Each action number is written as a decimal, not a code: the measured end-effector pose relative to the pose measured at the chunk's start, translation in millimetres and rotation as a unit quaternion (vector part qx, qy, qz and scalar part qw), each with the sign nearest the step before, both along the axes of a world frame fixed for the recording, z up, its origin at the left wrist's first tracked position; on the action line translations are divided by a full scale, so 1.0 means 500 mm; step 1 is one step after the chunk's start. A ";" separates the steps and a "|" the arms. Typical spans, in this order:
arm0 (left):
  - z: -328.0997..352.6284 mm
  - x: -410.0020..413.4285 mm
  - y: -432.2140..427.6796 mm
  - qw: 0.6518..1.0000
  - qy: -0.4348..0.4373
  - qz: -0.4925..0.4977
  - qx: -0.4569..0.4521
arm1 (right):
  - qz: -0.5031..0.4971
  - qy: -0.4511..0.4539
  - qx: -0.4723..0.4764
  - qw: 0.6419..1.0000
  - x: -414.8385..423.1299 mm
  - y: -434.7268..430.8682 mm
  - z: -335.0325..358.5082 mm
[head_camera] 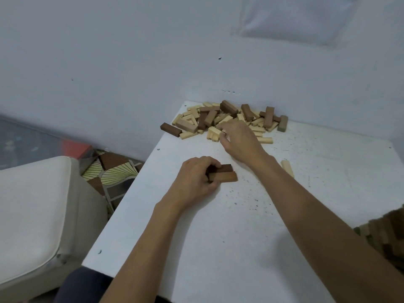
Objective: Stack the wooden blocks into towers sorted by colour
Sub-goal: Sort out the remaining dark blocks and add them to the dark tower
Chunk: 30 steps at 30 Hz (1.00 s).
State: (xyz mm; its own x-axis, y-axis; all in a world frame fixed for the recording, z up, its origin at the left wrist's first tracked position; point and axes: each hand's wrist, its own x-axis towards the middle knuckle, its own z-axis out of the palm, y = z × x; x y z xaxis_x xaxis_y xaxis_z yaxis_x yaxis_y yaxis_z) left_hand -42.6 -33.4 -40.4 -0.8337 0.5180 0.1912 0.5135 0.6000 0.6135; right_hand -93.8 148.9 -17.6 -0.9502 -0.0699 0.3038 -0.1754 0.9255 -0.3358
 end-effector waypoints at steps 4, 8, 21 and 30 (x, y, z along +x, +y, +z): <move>0.002 -0.010 -0.008 1.000 -0.012 -0.010 -0.002 | 0.001 0.001 0.041 0.999 -0.065 -0.016 -0.004; -0.001 -0.015 -0.015 1.000 -0.020 -0.013 0.002 | -0.009 -0.020 0.101 0.995 -0.096 -0.029 -0.008; 0.003 -0.018 -0.017 0.999 -0.034 -0.031 0.009 | -0.052 0.121 -0.089 0.987 -0.052 -0.020 0.008; -0.002 -0.011 -0.012 0.999 0.030 0.034 -0.023 | -0.052 -0.022 -0.252 0.966 0.124 0.014 0.011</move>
